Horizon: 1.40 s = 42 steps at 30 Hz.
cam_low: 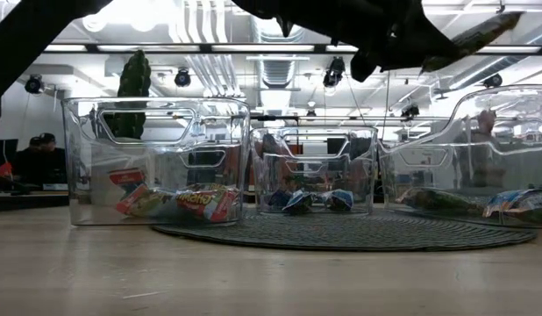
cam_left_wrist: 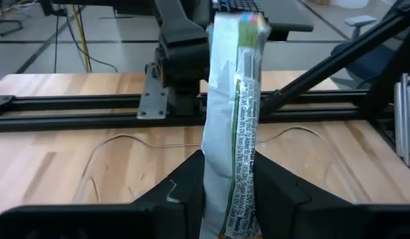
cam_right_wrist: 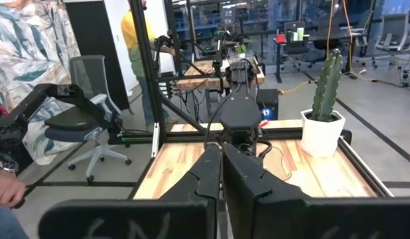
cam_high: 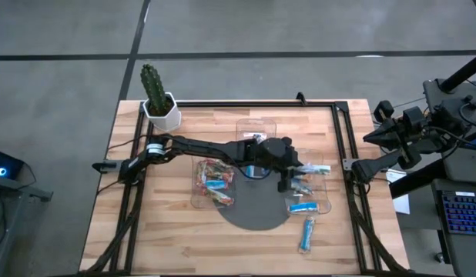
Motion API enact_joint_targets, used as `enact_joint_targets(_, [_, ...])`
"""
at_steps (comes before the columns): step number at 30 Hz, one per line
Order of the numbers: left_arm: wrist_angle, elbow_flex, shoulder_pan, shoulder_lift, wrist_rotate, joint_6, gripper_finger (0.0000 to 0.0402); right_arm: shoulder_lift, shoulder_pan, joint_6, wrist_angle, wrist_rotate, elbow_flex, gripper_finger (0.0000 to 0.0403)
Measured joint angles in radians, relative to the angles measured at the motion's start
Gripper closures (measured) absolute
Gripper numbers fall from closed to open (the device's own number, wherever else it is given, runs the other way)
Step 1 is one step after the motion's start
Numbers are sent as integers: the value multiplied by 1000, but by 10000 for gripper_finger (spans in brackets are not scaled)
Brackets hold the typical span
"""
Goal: Pick and place Granola Bars by type
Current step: Put the yellow granola bar into the right transparent bin
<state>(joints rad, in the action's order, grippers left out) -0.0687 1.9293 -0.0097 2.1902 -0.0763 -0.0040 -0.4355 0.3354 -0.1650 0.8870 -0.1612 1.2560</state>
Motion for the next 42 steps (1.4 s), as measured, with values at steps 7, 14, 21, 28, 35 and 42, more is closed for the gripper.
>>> enact_joint_targets(7, [-6, -2, 3, 0, -14, -36, 256, 0, 0, 0, 0, 0, 0, 394])
enact_joint_targets(14, [-37, 12, 4, 0, -6, -55, 220, 0, 0, 0, 0, 0, 0, 394])
enact_joint_targets(21, [-145, 89, 0, -16, -2, -118, 280, 0, 0, 7, 0, 0, 0, 394])
enact_joint_targets(28, [-190, 134, -22, -127, -44, -129, 358, 0, 0, 8, -1, 0, 0, 394])
enact_joint_targets(35, [-363, 125, -51, -280, -63, -102, 392, -5, 0, 7, -7, 1, -2, 394])
enact_joint_targets(42, [-525, 112, -80, -432, -66, -98, 401, -43, 0, 7, -11, 3, -3, 394])
